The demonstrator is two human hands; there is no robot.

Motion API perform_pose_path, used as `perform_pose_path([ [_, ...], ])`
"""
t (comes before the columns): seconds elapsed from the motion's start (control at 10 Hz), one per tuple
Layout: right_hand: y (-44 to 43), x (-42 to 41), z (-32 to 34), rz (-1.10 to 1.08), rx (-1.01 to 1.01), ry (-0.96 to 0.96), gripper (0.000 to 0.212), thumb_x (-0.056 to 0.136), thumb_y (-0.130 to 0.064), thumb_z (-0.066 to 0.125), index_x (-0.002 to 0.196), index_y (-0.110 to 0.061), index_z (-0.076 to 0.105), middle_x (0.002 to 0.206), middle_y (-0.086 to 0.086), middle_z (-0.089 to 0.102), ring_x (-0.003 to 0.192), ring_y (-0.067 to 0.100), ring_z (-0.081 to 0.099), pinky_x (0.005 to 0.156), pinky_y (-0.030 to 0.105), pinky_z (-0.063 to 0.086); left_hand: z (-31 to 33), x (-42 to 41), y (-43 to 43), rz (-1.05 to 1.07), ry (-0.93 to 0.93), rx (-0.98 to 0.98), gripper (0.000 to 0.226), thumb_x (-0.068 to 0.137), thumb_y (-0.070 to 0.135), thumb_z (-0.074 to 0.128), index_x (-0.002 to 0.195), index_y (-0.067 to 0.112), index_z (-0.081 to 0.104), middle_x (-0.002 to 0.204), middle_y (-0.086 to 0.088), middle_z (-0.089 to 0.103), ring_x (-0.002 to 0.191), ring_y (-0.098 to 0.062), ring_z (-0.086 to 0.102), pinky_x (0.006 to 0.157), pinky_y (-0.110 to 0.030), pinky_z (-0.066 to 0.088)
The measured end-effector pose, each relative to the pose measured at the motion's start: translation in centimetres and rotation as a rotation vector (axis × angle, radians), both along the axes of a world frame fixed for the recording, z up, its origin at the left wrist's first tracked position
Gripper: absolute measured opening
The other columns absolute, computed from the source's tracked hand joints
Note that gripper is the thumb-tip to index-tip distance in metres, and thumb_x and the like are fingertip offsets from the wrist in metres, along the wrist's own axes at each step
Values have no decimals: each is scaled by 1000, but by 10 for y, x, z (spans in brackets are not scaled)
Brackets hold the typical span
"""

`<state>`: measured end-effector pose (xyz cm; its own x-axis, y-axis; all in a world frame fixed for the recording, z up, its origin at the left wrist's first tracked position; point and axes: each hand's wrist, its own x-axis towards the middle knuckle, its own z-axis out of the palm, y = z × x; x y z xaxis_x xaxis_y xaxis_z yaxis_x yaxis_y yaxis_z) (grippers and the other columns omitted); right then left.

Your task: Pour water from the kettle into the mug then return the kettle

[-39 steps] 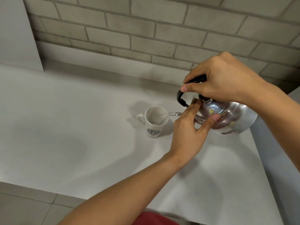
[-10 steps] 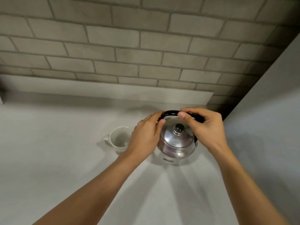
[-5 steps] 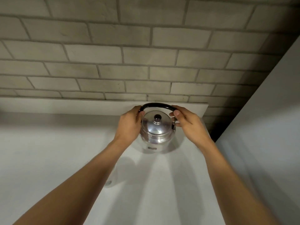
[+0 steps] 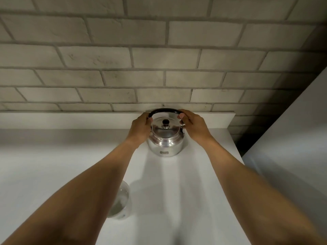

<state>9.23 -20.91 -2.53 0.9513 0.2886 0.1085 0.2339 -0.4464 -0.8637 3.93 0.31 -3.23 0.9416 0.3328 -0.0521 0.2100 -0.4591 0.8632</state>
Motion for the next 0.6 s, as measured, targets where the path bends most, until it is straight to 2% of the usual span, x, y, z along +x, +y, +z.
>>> perform_pose_path([
  [0.2,-3,5,-8,-16,48,32,30,111,-28,47,130,-23,69,104,-5,74,98,28,72,99,52,56,-4,3,2,-24,-2,-2,26,110,25,46,127,18,65,102,-1,67,91,-27,67,88,-51,61],
  [0.3,-3,4,-12,-30,60,38,31,111,-29,47,133,-22,68,110,-1,74,105,32,71,102,53,55,-6,1,0,-29,-17,5,29,110,26,45,133,20,62,109,-4,69,102,-32,69,89,-43,59],
  [0.4,-4,-1,-6,-42,-24,84,43,110,-36,47,150,-23,56,139,7,69,128,28,64,107,35,49,0,-2,-2,-25,30,1,45,109,28,50,153,21,47,140,-11,63,125,-32,63,106,-45,52],
  [0.5,-17,-19,10,-102,8,63,57,108,-45,49,160,-26,40,159,1,52,145,19,50,107,24,36,19,-11,-8,-19,-48,104,60,108,33,52,162,17,30,161,-12,45,147,-31,44,120,-41,37],
  [0.6,-24,-32,27,-159,6,-86,60,108,-44,49,162,-23,37,166,0,43,152,20,41,120,30,32,38,-19,-12,-67,-166,215,60,108,39,50,162,23,30,166,-7,37,151,-28,37,116,-35,32],
])
